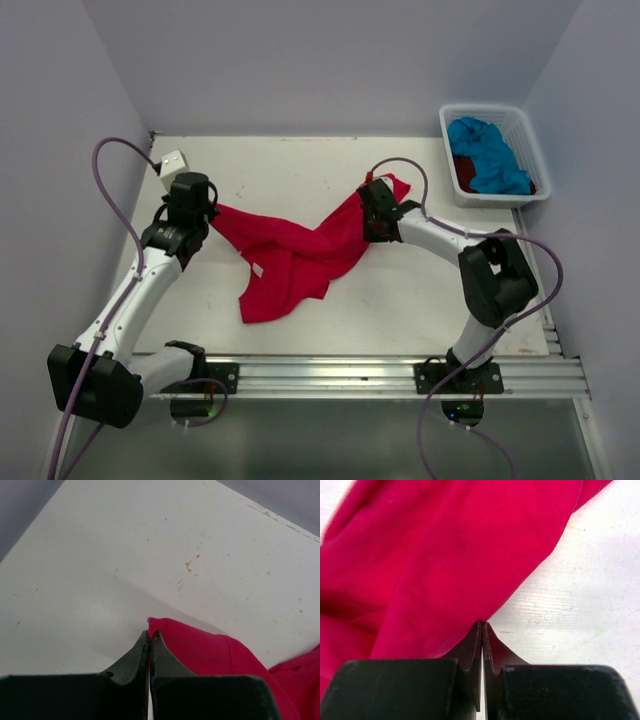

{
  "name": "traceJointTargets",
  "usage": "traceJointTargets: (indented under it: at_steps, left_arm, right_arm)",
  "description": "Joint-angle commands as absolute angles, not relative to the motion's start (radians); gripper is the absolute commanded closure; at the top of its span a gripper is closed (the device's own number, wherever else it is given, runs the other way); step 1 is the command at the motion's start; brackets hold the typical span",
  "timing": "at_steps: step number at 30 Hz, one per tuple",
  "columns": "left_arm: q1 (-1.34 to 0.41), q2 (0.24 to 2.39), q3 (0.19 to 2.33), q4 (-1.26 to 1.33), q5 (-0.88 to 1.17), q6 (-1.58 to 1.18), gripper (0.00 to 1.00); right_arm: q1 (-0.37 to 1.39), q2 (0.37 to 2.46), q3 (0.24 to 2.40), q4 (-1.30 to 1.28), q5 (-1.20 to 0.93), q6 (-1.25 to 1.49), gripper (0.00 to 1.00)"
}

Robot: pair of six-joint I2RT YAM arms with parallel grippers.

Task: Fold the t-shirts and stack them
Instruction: Flatten out the tshirt

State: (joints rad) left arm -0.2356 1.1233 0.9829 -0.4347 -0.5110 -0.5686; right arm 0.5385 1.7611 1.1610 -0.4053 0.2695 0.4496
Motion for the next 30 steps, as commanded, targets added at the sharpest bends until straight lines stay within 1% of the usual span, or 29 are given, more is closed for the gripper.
traceJointTargets:
  at_steps: [1, 4, 7, 9, 10, 11, 13, 14, 15, 17, 18, 22, 23, 24, 25, 26, 27, 28, 29, 30]
  left_arm:
    - [-0.227, 1.103, 0.971, -0.413, -0.515, -0.588, 1.00]
    - [-0.227, 1.103, 0.971, -0.407, -0.506, -0.588, 1.00]
    - [-0.227, 1.103, 0.966, -0.402, -0.494, -0.589, 1.00]
    - [-0.227, 1.103, 0.965, -0.400, -0.488, -0.591, 1.00]
    - [-0.227, 1.101, 0.965, -0.400, -0.486, -0.592, 1.00]
    - [-0.227, 1.101, 0.965, -0.402, -0.485, -0.591, 1.00]
    - [-0.227, 1.092, 0.965, -0.405, -0.486, -0.594, 1.00]
    - [-0.227, 1.089, 0.963, -0.405, -0.486, -0.594, 1.00]
    - [-0.227, 1.088, 0.962, -0.406, -0.483, -0.594, 1.00]
    - [-0.227, 1.078, 0.962, -0.411, -0.483, -0.594, 1.00]
    - [-0.227, 1.074, 0.962, -0.411, -0.483, -0.592, 1.00]
    - [-0.227, 1.062, 0.954, -0.417, -0.489, -0.586, 1.00]
    - [-0.227, 1.062, 0.953, -0.417, -0.488, -0.587, 1.00]
    - [-0.227, 1.062, 0.951, -0.416, -0.486, -0.588, 1.00]
    - [-0.227, 1.062, 0.951, -0.416, -0.486, -0.586, 1.00]
    - [-0.227, 1.065, 0.950, -0.413, -0.485, -0.587, 1.00]
    - [-0.227, 1.065, 0.946, -0.411, -0.477, -0.589, 1.00]
    - [-0.227, 1.068, 0.945, -0.405, -0.473, -0.589, 1.00]
    - [-0.227, 1.071, 0.945, -0.403, -0.468, -0.591, 1.00]
    - [-0.227, 1.072, 0.943, -0.400, -0.459, -0.594, 1.00]
  right_arm:
    - [0.545, 1.631, 1.166, -0.333, 0.240, 0.402, 1.00]
    - [0.546, 1.551, 1.124, -0.217, 0.147, 0.361, 1.00]
    - [0.548, 1.569, 1.175, -0.173, 0.047, 0.328, 1.00]
    - [0.546, 1.655, 1.276, -0.167, -0.021, 0.302, 1.00]
    - [0.548, 1.692, 1.313, -0.163, -0.094, 0.299, 1.00]
    - [0.546, 1.780, 1.394, -0.163, -0.136, 0.298, 1.00]
    - [0.545, 1.877, 1.489, -0.192, -0.208, 0.305, 1.00]
    - [0.546, 1.937, 1.584, -0.201, -0.222, 0.313, 1.00]
    - [0.548, 2.033, 1.633, -0.233, -0.229, 0.316, 1.00]
    - [0.552, 2.127, 1.756, -0.273, -0.192, 0.316, 1.00]
    - [0.554, 2.194, 1.784, -0.297, -0.172, 0.319, 1.00]
    - [0.555, 2.305, 1.903, -0.411, -0.022, 0.334, 1.00]
    - [0.555, 2.315, 1.919, -0.431, 0.021, 0.334, 0.74]
    - [0.558, 2.298, 1.907, -0.446, 0.031, 0.328, 0.61]
    - [0.558, 2.271, 1.878, -0.428, 0.035, 0.327, 0.51]
    - [0.558, 2.240, 1.786, -0.396, 0.041, 0.325, 0.44]
    - [0.558, 2.206, 1.735, -0.326, 0.049, 0.328, 0.40]
    - [0.560, 2.128, 1.688, -0.295, 0.052, 0.328, 0.38]
    - [0.560, 2.094, 1.604, -0.266, 0.054, 0.330, 0.37]
    - [0.560, 2.059, 1.571, -0.223, 0.052, 0.330, 0.36]
